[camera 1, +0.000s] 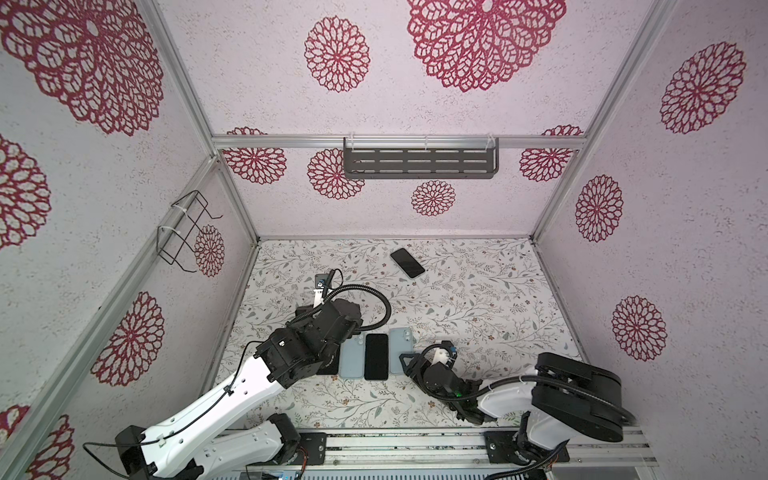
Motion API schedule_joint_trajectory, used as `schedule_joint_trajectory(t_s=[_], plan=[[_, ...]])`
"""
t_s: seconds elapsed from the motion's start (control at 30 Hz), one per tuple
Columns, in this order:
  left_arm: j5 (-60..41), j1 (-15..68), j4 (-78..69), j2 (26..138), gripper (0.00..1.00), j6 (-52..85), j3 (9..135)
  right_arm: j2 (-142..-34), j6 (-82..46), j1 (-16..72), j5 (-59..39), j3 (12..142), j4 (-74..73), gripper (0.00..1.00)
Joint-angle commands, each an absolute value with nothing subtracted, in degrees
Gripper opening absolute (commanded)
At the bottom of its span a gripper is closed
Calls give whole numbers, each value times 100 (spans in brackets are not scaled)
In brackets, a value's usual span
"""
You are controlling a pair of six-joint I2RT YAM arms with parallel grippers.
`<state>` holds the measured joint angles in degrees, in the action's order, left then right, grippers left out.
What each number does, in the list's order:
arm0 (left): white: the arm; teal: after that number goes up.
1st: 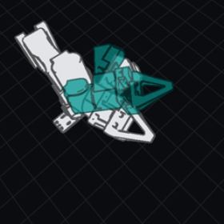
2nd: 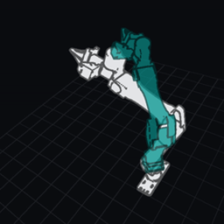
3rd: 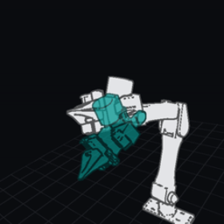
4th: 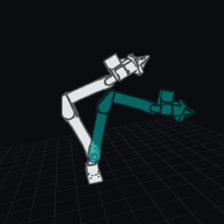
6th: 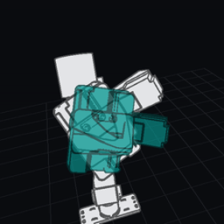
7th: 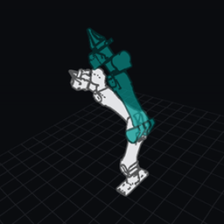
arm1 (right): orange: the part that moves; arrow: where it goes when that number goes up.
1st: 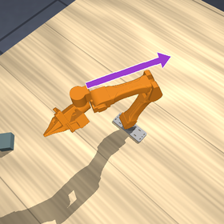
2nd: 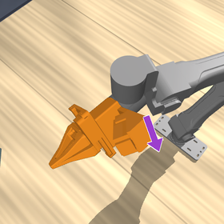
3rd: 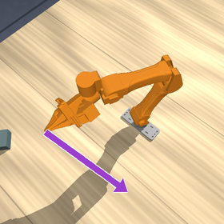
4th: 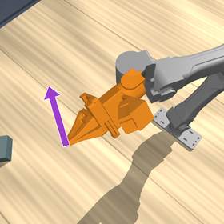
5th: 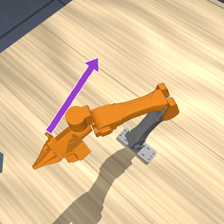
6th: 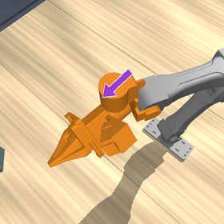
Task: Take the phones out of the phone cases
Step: 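Open both grippers and raise them away from the row, then reach the right gripper over the lone dark phone while the left rises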
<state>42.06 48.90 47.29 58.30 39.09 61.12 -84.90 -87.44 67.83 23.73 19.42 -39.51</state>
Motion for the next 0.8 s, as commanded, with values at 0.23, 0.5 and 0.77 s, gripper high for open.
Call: schedule_joint_trajectory(t_s=[0.23, 0.5, 0.77], plan=[[3470, 4561, 4153, 5882, 97, 3777, 6202, -5359, -6753, 6218, 2634, 2181, 154, 99], [844, 3403, 2913, 6290, 97, 3937, 5886, -6006, -2460, 3353, -106, 3975, 1201, 99], [185, 3067, 2342, 6898, 97, 3990, 5854, -9671, 280, 2837, -977, 7481, 2092, 99]])
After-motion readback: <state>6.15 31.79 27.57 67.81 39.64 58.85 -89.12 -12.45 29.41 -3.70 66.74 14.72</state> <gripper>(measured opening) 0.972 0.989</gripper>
